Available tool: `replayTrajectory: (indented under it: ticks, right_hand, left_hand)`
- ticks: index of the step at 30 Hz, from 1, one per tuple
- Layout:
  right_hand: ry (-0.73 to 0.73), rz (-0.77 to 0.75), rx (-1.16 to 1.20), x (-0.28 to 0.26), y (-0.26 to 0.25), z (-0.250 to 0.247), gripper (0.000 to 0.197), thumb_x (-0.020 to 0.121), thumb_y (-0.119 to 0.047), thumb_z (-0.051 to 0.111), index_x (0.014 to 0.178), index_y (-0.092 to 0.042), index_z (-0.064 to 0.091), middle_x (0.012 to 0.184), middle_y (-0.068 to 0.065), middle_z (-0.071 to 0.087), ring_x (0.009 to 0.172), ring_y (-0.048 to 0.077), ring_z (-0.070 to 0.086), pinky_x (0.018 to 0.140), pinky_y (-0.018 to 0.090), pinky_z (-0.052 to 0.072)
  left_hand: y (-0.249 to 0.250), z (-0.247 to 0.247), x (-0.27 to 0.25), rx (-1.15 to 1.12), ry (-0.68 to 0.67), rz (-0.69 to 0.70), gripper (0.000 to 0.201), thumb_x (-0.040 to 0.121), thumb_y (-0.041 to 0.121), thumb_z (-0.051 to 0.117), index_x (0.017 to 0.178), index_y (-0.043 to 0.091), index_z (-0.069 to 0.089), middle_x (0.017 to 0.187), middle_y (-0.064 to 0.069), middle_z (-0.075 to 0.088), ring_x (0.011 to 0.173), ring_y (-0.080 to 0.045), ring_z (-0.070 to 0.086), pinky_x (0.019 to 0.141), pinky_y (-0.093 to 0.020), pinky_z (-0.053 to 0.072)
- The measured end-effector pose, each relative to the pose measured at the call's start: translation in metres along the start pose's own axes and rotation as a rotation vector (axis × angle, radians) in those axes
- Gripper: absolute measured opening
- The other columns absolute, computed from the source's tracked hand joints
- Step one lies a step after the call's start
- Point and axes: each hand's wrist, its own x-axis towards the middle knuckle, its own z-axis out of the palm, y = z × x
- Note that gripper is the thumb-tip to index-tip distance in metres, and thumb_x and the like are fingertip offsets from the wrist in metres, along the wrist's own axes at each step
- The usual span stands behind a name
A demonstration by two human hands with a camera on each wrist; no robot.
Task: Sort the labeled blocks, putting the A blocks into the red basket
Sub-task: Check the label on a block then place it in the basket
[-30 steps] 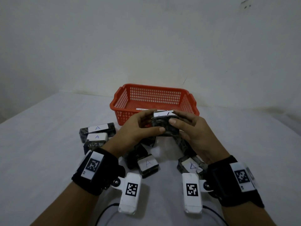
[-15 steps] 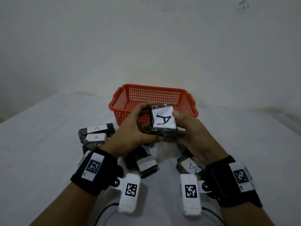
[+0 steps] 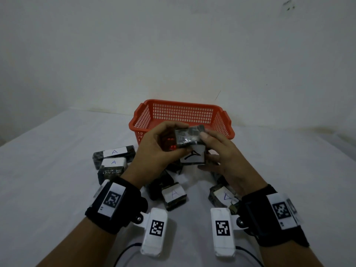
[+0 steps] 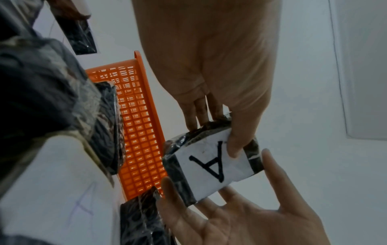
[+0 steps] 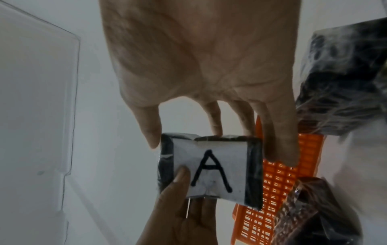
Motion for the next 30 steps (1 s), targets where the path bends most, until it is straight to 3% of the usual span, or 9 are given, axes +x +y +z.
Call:
replayTrajectory:
  ticks: [3,8,10,13,15,18,22,26,30]
  right_hand:
    - [0.001,0.000,0.033,0.0015,0.0019,-0.0001,0.032,0.092,-0.043,0.069,0.113,-0.020,0.076,0.113,0.007,0.079,0.107,0.029,0.076,0.090,0.045,0.063]
    - [-0.006,-0.109,0.006,0.0033,0.0042,-0.0030,0.032,0.093,-0.023,0.073,0.123,-0.013,0.073,0.116,0.009,0.078,0.110,0.026,0.076,0.093,0.040,0.062]
    - [-0.019,-0.124,0.011,0.0043,0.0054,-0.0032,0.039,0.087,-0.025,0.078,0.124,-0.014,0.072,0.120,0.011,0.076,0.111,0.027,0.075,0.096,0.041,0.061]
    - [-0.029,-0.125,0.055,0.0054,0.0059,-0.0008,0.056,0.075,-0.034,0.081,0.125,-0.012,0.069,0.122,0.015,0.074,0.110,0.027,0.076,0.094,0.038,0.062]
    - [-0.020,-0.134,0.069,0.0049,0.0041,0.0002,0.058,0.073,-0.035,0.080,0.124,-0.010,0.069,0.118,0.013,0.077,0.108,0.026,0.077,0.092,0.036,0.062]
    - [-0.005,-0.139,0.050,0.0052,0.0040,-0.0005,0.056,0.073,-0.035,0.080,0.123,-0.010,0.071,0.116,0.012,0.078,0.107,0.026,0.077,0.094,0.039,0.062]
    - [-0.070,-0.127,0.091,0.0075,0.0054,-0.0026,0.057,0.075,-0.038,0.089,0.126,-0.022,0.071,0.126,0.009,0.074,0.117,0.025,0.073,0.097,0.037,0.061]
    - [-0.111,-0.167,0.068,0.0090,0.0063,-0.0051,0.064,0.083,-0.009,0.085,0.141,-0.018,0.060,0.133,0.008,0.070,0.123,0.021,0.069,0.099,0.033,0.059]
    - [-0.051,-0.190,0.050,0.0099,0.0040,-0.0033,0.057,0.089,0.006,0.073,0.141,-0.010,0.058,0.129,0.009,0.073,0.118,0.019,0.072,0.098,0.033,0.060]
  left_hand:
    - [0.0009,0.0014,-0.0015,0.007,-0.046,-0.017,0.054,0.080,-0.002,0.080,0.125,0.019,0.060,0.126,0.005,0.068,0.119,-0.013,0.068,0.092,-0.026,0.058]
    - [0.0027,0.0033,0.0010,-0.011,-0.142,-0.235,0.045,0.095,0.046,0.060,0.137,0.027,0.058,0.128,0.005,0.069,0.117,-0.013,0.068,0.101,-0.041,0.056]
    - [0.0008,0.0041,0.0023,-0.068,-0.146,-0.277,0.040,0.099,0.039,0.058,0.130,0.015,0.065,0.122,-0.008,0.072,0.115,-0.026,0.070,0.102,-0.051,0.055]
    - [0.0020,0.0013,0.0035,-0.120,-0.109,-0.272,0.041,0.094,0.033,0.063,0.124,0.005,0.067,0.117,-0.015,0.074,0.109,-0.031,0.072,0.094,-0.042,0.059]
    - [0.0021,-0.0008,0.0033,-0.152,-0.139,-0.281,0.040,0.096,0.031,0.063,0.127,0.005,0.065,0.120,-0.015,0.073,0.112,-0.030,0.071,0.094,-0.037,0.059]
    - [0.0006,-0.0008,0.0032,-0.162,-0.161,-0.302,0.038,0.097,0.027,0.059,0.129,0.008,0.064,0.123,-0.014,0.072,0.115,-0.031,0.070,0.099,-0.044,0.058]
    - [0.0004,-0.0007,0.0051,-0.245,-0.094,-0.342,0.036,0.093,0.033,0.056,0.122,0.014,0.067,0.122,-0.013,0.072,0.117,-0.031,0.069,0.097,-0.043,0.058]
    - [0.0069,-0.0024,0.0053,-0.452,-0.067,-0.403,0.028,0.099,0.034,0.053,0.118,0.031,0.073,0.124,-0.011,0.073,0.116,-0.030,0.069,0.100,-0.050,0.055]
    - [0.0093,-0.0045,0.0069,-0.560,0.000,-0.455,0.046,0.098,0.046,0.050,0.133,0.020,0.064,0.128,-0.020,0.069,0.120,-0.040,0.066,0.103,-0.057,0.052]
